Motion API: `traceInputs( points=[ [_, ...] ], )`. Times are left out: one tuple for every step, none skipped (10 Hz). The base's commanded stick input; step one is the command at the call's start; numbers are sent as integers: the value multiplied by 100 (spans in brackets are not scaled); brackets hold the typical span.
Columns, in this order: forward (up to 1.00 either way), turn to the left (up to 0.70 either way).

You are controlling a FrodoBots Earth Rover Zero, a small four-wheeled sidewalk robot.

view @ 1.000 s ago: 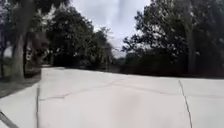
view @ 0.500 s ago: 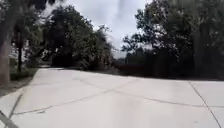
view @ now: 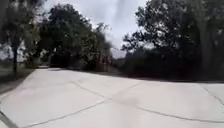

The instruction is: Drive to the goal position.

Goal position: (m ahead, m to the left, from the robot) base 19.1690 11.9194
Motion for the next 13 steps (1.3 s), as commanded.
traceInputs(
  points=[
    [85,34],
    [85,34],
    [85,34],
    [85,34],
    [85,34],
    [85,26],
    [85,4],
    [85,0],
    [85,0],
    [85,0],
    [85,0],
    [85,0],
    [85,0]
  ],
)
